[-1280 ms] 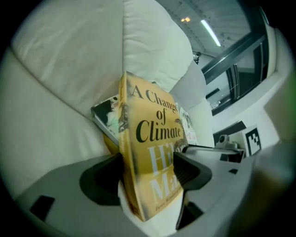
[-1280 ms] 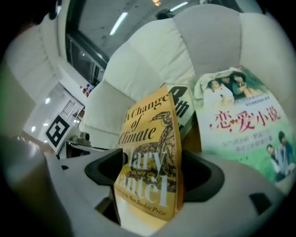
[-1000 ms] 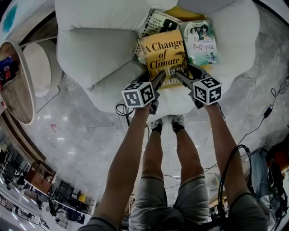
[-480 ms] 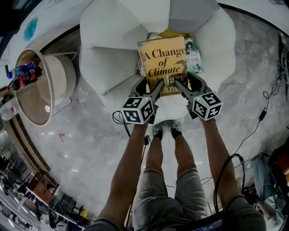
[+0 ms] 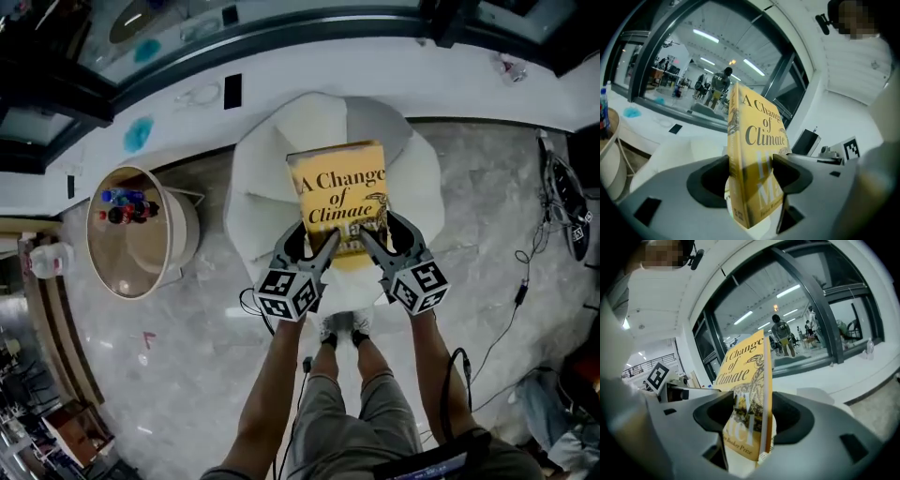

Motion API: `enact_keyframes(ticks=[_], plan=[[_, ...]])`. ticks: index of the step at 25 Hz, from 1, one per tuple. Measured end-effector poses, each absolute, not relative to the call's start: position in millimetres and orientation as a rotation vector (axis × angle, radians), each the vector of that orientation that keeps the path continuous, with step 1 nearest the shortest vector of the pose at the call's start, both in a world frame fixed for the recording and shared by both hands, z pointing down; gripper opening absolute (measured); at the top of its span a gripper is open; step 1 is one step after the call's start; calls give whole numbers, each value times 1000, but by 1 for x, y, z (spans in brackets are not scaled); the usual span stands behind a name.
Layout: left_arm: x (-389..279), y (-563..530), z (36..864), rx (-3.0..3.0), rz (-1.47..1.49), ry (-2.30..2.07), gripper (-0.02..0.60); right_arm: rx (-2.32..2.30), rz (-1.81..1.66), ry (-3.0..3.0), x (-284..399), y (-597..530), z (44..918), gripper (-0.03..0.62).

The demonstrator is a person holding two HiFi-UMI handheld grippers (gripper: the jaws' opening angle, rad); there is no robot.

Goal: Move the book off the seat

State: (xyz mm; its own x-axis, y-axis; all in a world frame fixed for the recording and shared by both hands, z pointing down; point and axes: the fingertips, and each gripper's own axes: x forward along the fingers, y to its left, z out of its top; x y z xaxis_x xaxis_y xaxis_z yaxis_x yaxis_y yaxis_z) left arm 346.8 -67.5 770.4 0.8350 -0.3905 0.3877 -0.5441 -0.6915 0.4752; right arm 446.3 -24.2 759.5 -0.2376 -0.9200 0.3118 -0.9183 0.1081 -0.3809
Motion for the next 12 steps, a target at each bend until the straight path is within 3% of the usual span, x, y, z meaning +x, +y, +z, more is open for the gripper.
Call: enact_keyframes(ticks=[12], plan=[[334, -45, 437, 2788, 85, -755, 302, -1900, -228, 2358, 432, -1, 427, 262]])
